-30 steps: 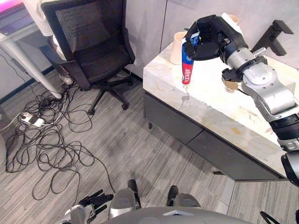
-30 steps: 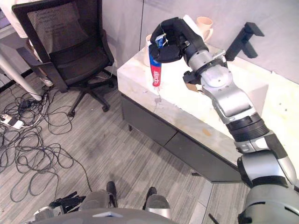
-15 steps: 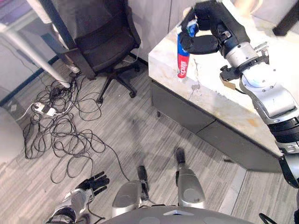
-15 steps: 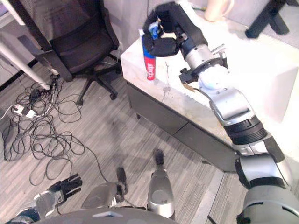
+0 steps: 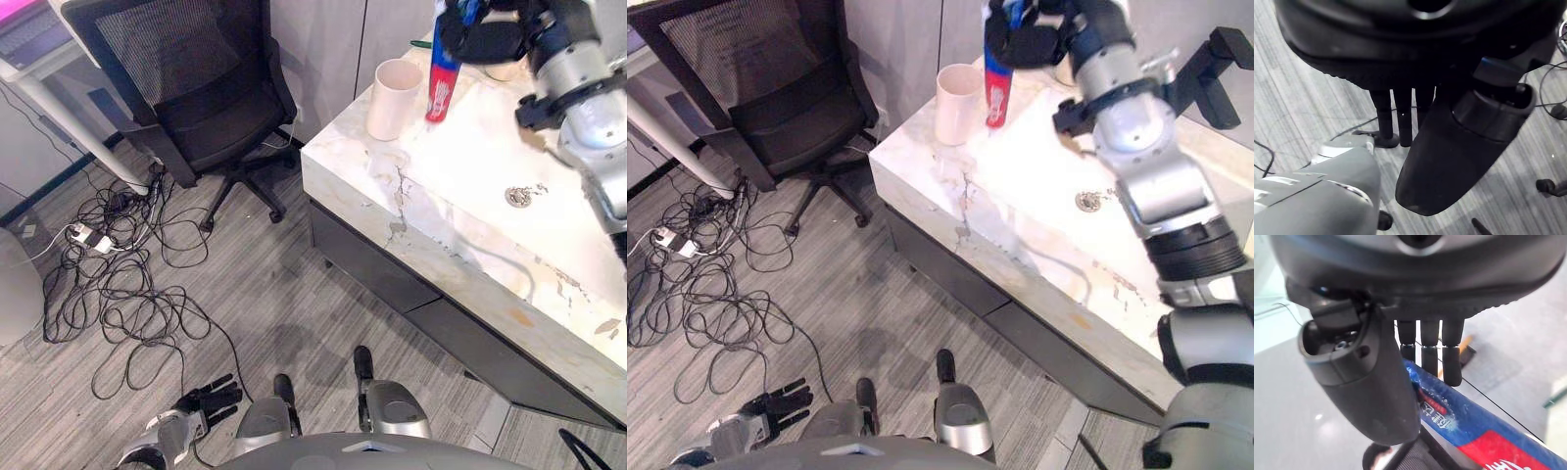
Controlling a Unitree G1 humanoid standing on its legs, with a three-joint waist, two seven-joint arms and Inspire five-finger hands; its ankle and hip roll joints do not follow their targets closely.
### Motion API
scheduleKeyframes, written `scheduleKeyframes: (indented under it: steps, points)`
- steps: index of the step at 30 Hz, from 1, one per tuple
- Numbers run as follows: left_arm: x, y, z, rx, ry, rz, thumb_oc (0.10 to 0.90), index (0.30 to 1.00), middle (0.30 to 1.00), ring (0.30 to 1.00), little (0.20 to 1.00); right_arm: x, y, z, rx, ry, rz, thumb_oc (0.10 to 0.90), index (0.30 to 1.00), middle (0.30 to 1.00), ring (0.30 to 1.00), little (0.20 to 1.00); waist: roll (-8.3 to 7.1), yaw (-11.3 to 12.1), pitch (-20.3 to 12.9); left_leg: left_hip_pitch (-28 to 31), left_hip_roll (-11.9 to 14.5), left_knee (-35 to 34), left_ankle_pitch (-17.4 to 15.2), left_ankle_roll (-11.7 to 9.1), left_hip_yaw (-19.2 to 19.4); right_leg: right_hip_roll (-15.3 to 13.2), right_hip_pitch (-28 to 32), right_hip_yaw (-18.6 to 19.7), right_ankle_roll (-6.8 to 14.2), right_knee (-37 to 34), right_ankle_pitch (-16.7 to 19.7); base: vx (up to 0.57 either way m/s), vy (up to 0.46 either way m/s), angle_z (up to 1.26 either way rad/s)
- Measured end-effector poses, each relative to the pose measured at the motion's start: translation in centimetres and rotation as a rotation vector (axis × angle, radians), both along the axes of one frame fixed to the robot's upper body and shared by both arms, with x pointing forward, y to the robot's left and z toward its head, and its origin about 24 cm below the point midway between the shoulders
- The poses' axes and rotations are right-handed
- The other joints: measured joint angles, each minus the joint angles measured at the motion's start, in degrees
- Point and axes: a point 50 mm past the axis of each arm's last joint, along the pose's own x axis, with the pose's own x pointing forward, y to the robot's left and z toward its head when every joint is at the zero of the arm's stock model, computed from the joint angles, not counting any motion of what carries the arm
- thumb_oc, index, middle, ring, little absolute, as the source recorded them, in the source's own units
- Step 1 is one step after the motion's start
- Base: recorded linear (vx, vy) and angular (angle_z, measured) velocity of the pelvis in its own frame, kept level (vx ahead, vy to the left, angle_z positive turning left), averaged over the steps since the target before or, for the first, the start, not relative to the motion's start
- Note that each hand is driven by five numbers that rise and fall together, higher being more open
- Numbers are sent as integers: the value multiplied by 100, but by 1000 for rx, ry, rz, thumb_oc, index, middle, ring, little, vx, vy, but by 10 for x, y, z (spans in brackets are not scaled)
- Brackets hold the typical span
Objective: Organize the bathroom.
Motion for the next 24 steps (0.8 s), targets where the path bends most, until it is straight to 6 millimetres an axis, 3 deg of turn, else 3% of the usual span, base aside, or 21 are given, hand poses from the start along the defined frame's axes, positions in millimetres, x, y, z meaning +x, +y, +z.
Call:
scheduleKeyframes:
  steps: [3, 9, 14, 24]
  points:
    - [-2, 1, 0, 0, 4, 3, 638, 658, 658, 658, 658, -6, 8, 26, -2, -106, 16, 400, 300, 300, 300, 300, -27, 30, -130, -2, -29, 18, -13, 21, 1, -20, 13, -5, 4, 0, -1, 55, -14, 4]
    - [-23, 3, -5, 10, 62, 26, 635, 653, 653, 653, 653, -5, 21, 42, -42, -166, 54, 400, 300, 300, 300, 300, -239, 214, -545, -19, -19, 41, -19, 25, -30, -16, 57, -36, 23, -29, -15, 50, -17, 3]
    - [-28, 4, -6, 26, 83, 37, 629, 644, 644, 644, 644, -3, 25, 40, -30, -170, 80, 400, 300, 300, 300, 300, -347, 334, -648, -135, -27, 180, -46, 57, -86, -45, 55, -53, 71, -51, -22, 17, -11, 7]
    - [-50, 6, -9, 45, 141, 71, 626, 639, 639, 639, 639, 10, 32, 27, 4, -117, 96, 400, 300, 300, 300, 300, -243, 357, -759, -359, -41, 460, -153, 90, -181, -100, 36, -141, 72, -78, 7, 32, -57, 5]
